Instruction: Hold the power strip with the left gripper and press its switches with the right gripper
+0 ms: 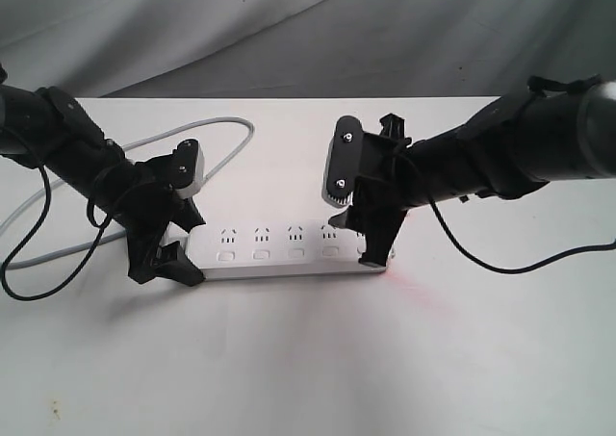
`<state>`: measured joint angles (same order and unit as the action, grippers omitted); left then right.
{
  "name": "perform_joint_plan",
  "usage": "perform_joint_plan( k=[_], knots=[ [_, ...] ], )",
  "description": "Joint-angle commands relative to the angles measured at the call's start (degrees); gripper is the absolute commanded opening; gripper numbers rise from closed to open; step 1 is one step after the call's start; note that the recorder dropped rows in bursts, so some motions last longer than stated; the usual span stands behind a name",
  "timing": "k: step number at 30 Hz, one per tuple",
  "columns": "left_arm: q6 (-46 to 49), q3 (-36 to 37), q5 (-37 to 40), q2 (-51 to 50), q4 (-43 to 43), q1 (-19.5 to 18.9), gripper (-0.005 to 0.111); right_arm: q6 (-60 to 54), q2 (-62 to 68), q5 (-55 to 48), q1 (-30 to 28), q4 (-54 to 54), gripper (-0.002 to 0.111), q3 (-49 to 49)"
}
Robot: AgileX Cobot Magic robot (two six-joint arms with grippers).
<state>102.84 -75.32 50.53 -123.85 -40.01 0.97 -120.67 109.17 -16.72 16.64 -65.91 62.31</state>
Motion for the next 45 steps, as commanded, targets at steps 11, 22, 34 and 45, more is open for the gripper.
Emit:
perform_joint_plan(
  k=[11, 22, 34, 45],
  knots=[
    [-0.5, -0.2, 0.7, 0.3, -0.1, 0.4, 0.068, 2.9, -0.8, -2.2, -3.9, 0.4, 0.054, -0.6],
    [-0.5, -0.2, 0.7, 0.3, -0.1, 0.4, 0.068, 2.5, 0.3, -0.5, -4.0, 0.4, 0.054, -3.2],
    [-0.5, -0.2, 0.7, 0.3, -0.1, 0.4, 0.068, 2.5, 2.8, -0.7, -4.0, 0.4, 0.054, -3.2],
    [-0.5, -0.2, 0.7, 0.3, -0.1, 0.4, 0.068, 2.5, 3.8, -2.4, -4.0, 0.4, 0.054, -3.2]
  ],
)
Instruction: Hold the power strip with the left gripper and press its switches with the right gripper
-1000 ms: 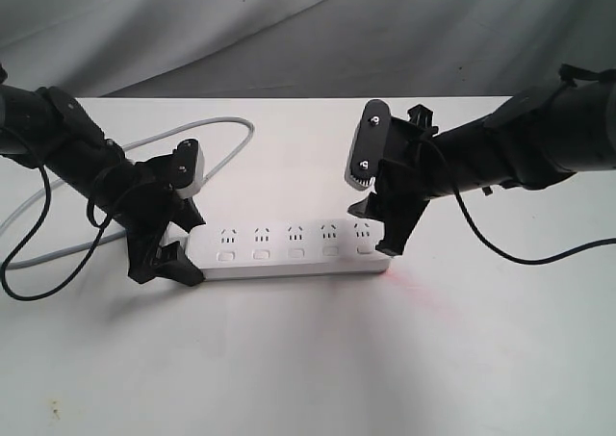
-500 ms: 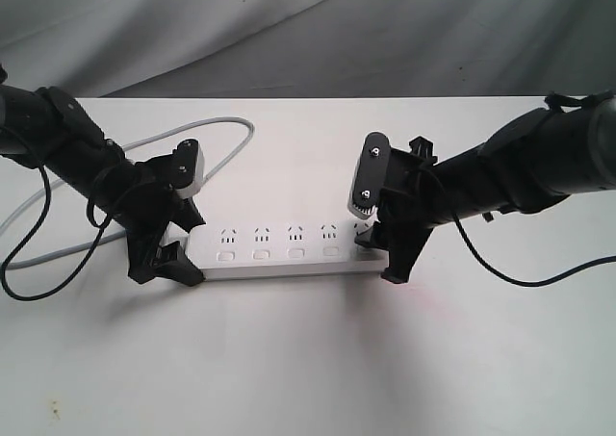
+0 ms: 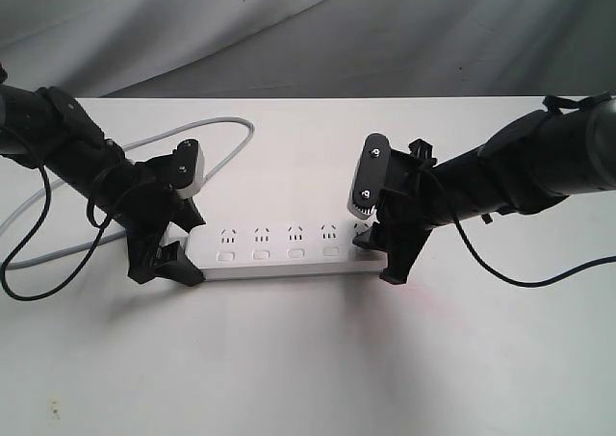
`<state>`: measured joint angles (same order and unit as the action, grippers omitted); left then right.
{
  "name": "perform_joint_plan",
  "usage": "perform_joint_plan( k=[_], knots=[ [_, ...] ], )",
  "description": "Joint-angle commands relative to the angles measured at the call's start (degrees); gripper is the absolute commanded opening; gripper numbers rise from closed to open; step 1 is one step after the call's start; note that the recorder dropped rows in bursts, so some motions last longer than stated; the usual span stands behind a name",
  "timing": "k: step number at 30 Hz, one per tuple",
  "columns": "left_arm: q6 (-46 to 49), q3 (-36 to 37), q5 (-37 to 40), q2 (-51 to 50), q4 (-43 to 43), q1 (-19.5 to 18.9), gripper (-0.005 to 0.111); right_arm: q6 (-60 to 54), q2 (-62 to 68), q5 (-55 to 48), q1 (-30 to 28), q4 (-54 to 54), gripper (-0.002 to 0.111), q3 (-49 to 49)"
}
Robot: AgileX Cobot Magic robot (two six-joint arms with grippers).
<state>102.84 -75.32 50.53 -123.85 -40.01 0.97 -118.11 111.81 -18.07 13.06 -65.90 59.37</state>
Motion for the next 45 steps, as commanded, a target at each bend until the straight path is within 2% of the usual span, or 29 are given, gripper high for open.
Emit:
perform_joint_plan(
  k=[1, 45],
  knots=[
    [-0.5, -0.2, 0.7, 0.3, -0.1, 0.4, 0.068, -0.1, 1.5, -1.1, -0.5, 0.4, 0.054, -0.3],
    [-0.5, -0.2, 0.8, 0.3, -0.1, 0.4, 0.068, -2.4, 4.9, 3.9, -1.0, -0.4, 0.054, -5.3]
  ],
)
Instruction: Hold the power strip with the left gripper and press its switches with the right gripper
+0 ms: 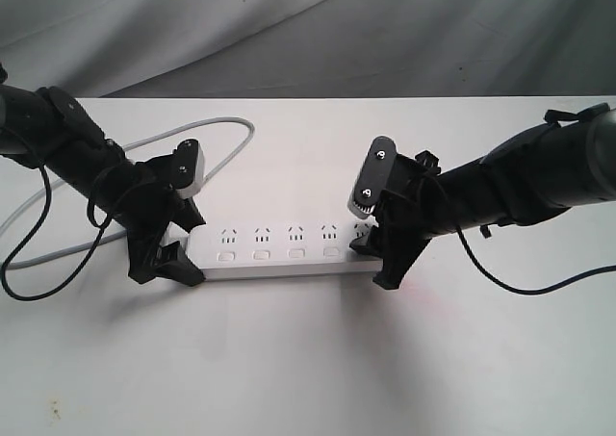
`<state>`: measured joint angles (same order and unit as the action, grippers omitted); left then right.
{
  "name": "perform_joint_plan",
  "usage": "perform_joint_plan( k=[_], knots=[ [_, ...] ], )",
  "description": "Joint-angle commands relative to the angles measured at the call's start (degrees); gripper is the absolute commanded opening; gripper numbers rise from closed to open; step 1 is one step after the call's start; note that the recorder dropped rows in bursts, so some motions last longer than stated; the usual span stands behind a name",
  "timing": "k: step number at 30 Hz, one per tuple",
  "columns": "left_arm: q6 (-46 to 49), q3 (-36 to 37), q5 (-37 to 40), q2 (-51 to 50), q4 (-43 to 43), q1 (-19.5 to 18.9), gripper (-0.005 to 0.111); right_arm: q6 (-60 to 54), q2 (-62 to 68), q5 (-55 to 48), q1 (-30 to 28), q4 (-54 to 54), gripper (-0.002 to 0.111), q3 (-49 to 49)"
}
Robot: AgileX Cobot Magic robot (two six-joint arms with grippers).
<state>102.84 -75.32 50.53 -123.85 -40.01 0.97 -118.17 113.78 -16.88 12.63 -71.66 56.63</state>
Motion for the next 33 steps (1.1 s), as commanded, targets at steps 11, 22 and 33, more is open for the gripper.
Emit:
perform_joint_plan(
  k=[11, 22, 33],
  knots=[
    [-0.5, -0.2, 0.8, 0.3, -0.1, 0.4, 0.068, -2.2, -10.9, 2.7, -0.6, 3.6, 0.054, -2.5],
    [-0.5, -0.2, 0.8, 0.3, -0.1, 0.4, 0.068, 1.3, -25.2, -3.1, -0.6, 3.6, 0.008, -3.5],
    [-0.5, -0.2, 0.8, 0.3, -0.1, 0.4, 0.068, 3.2, -44.8, -3.1, -0.6, 1.8, 0.0, -17.6]
  ],
)
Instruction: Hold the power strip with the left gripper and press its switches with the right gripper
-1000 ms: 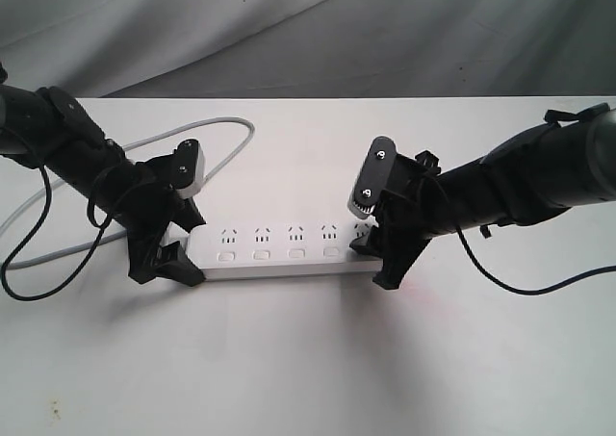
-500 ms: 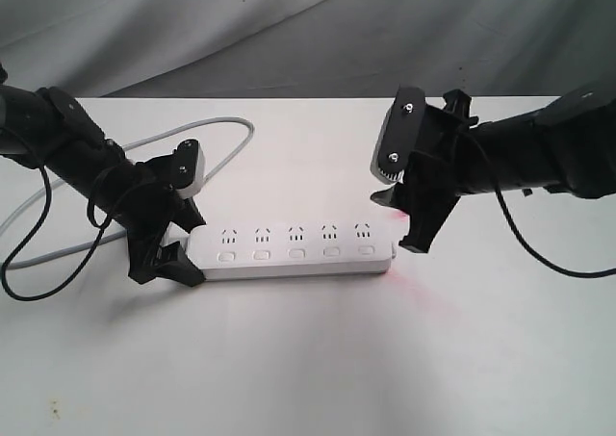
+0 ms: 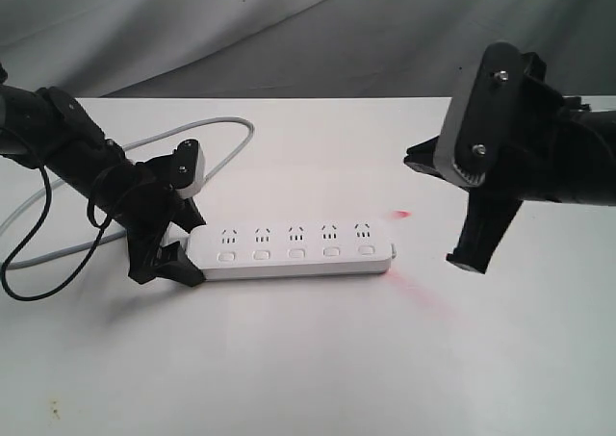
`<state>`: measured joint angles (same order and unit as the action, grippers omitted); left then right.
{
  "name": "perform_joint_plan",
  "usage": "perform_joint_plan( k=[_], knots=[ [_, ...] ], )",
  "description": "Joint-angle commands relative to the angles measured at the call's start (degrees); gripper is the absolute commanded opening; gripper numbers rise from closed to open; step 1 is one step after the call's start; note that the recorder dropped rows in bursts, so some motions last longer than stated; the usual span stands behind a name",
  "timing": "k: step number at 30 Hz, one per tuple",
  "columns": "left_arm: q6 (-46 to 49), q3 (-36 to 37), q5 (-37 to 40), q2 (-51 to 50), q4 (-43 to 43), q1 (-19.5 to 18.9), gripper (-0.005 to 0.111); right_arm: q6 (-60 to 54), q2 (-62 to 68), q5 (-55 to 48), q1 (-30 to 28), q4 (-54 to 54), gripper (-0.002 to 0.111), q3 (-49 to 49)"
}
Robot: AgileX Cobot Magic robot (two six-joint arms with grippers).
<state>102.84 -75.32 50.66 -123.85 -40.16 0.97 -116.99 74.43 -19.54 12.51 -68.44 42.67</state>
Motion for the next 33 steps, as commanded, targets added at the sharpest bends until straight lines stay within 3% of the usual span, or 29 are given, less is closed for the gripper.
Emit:
perform_joint_plan(
  k=[1, 7, 23, 33],
  knots=[
    [-0.5, -0.2, 0.6, 0.3, 0.0, 0.4, 0.068, 3.2, -6.5, -0.4, -0.4, -1.6, 0.0, -4.3],
    [-0.5, -0.2, 0.6, 0.3, 0.0, 0.4, 0.068, 4.0, -12.7, -0.7, -0.4, -1.6, 0.0, -5.6],
    [-0.5, -0.2, 0.6, 0.3, 0.0, 0.4, 0.068, 4.0, -13.5, 0.9, -0.4, -1.6, 0.0, -5.6],
    [-0.5, -0.2, 0.5, 0.3, 0.0, 0.4, 0.068, 7.7, -27.7, 6.0, -0.4, -1.6, 0.0, -6.3]
  ],
)
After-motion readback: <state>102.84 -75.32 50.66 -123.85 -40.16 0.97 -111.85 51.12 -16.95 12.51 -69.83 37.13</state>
